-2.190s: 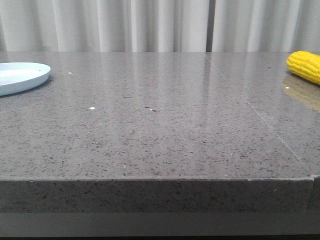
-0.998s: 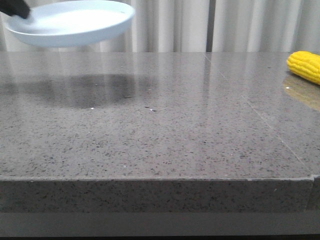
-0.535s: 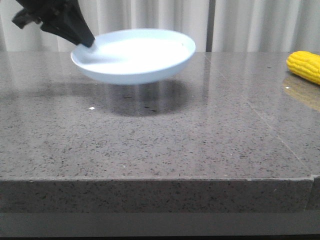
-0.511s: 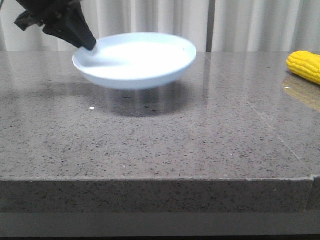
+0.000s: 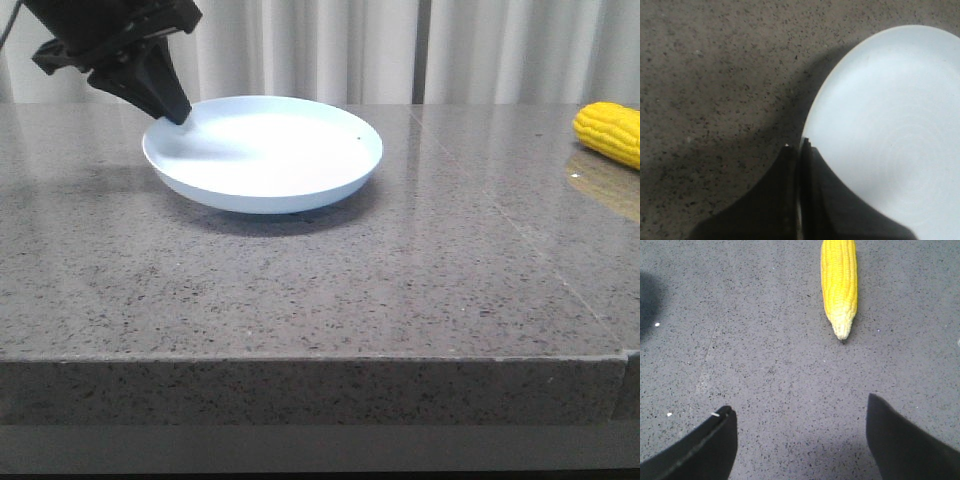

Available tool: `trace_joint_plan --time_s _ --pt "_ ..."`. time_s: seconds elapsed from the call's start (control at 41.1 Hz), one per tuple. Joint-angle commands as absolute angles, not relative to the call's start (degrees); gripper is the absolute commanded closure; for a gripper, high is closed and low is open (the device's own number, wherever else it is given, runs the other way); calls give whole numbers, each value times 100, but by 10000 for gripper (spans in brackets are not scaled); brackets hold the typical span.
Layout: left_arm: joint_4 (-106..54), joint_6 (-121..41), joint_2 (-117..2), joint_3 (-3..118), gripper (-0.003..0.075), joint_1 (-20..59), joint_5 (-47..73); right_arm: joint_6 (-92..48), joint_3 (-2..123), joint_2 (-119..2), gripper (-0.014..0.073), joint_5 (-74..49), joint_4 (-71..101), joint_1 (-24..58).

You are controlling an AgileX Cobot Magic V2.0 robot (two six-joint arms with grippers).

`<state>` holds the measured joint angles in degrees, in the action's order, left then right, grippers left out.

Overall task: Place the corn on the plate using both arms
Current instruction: 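Lift the plate with the left gripper and carry it toward table center, then set the plate down, open the left gripper and withdraw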

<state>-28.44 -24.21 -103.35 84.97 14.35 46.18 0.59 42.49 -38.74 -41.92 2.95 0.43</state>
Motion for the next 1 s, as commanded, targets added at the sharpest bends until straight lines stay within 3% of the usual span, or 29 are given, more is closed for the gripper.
trace_joint_plan --time_s 0.0,0.122,0.17,0.341,0.438,0.779,0.973 --pt "-3047 -2346 -10231 8668 741 1524 4504 0 4391 -3901 32 -3800 247 7" --pt "-3060 -2346 -10341 8668 731 1533 4615 0 4391 -3901 32 -3800 247 7" --pt "-3073 -2346 -10341 8668 685 1533 4660 0 4391 -3901 32 -3800 247 7" --pt "-3073 -2346 -10341 8668 347 1533 4733 0 4391 -3901 32 -3800 247 7" --pt "-3007 -2356 -10251 8668 246 1533 4774 0 4391 -3901 32 -3800 247 7" --pt "-2315 -2303 -9150 8668 248 1609 5320 0 4391 -3901 32 -3800 247 7" --pt "-386 -1134 -8401 8479 272 2241 5507 0 4391 -3901 32 -3800 247 7"
